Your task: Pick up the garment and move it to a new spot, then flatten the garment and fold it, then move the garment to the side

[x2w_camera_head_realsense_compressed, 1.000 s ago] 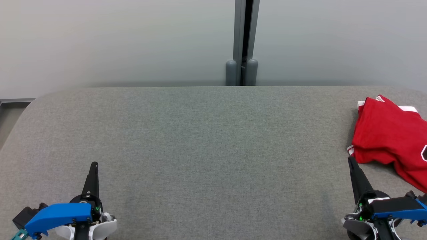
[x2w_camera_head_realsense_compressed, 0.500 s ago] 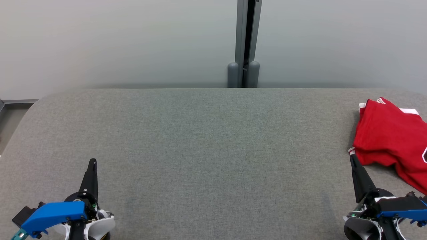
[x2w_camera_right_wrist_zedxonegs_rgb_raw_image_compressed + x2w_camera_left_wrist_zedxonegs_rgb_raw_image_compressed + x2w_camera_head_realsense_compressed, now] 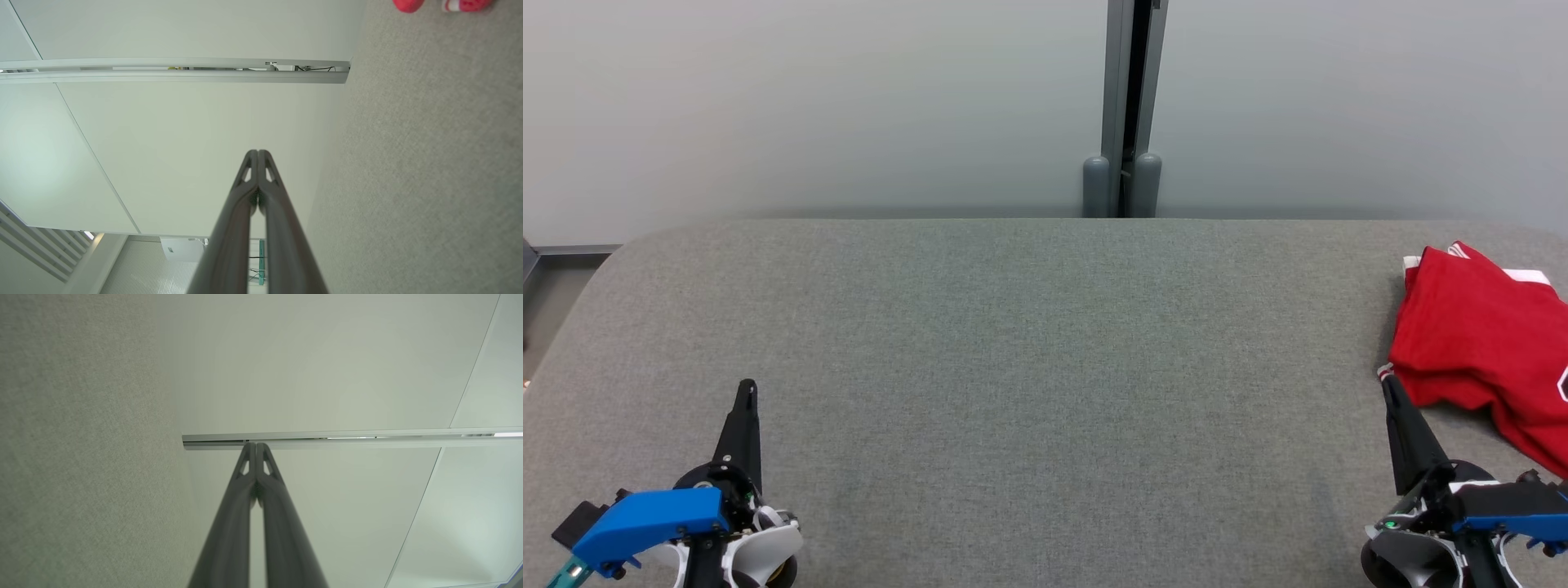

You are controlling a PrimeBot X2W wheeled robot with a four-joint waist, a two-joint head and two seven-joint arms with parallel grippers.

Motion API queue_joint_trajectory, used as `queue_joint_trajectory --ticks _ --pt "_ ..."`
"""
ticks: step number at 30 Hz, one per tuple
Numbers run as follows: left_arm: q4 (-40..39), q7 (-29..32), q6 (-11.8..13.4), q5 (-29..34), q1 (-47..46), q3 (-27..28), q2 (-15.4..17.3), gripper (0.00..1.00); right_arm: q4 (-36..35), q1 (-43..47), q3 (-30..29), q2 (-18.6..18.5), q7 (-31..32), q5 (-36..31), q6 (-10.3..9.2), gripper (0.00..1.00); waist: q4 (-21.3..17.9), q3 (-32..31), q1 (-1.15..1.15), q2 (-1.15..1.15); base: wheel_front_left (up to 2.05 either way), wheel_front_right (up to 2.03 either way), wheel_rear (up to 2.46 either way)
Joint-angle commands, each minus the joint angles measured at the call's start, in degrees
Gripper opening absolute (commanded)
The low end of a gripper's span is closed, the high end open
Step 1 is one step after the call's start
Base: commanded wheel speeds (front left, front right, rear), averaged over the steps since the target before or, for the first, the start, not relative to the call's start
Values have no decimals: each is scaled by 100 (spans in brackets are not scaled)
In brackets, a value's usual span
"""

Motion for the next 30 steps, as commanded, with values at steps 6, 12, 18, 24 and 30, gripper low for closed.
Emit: queue_joint_trajectory --ticks 6,12,18,24,30 --pt "-20 24 -28 -15 -59 14 -12 0 -20 -73 -21 -19 21 24 2 0 0 0 1 0 0 0 0" --pt "-20 23 -28 -16 -59 13 -12 0 -19 -74 -25 -15 21 20 2 0 0 0 1 0 0 0 0" --pt "-21 23 -28 -16 -59 12 -12 0 -19 -74 -28 -12 25 15 2 0 0 0 1 0 0 0 0" --pt "-21 22 -28 -17 -59 11 -12 0 -19 -75 -31 -9 28 12 2 0 0 0 1 0 0 0 0" --pt "-21 22 -28 -17 -59 11 -12 0 -19 -75 -33 -6 25 9 2 0 0 0 1 0 0 0 0"
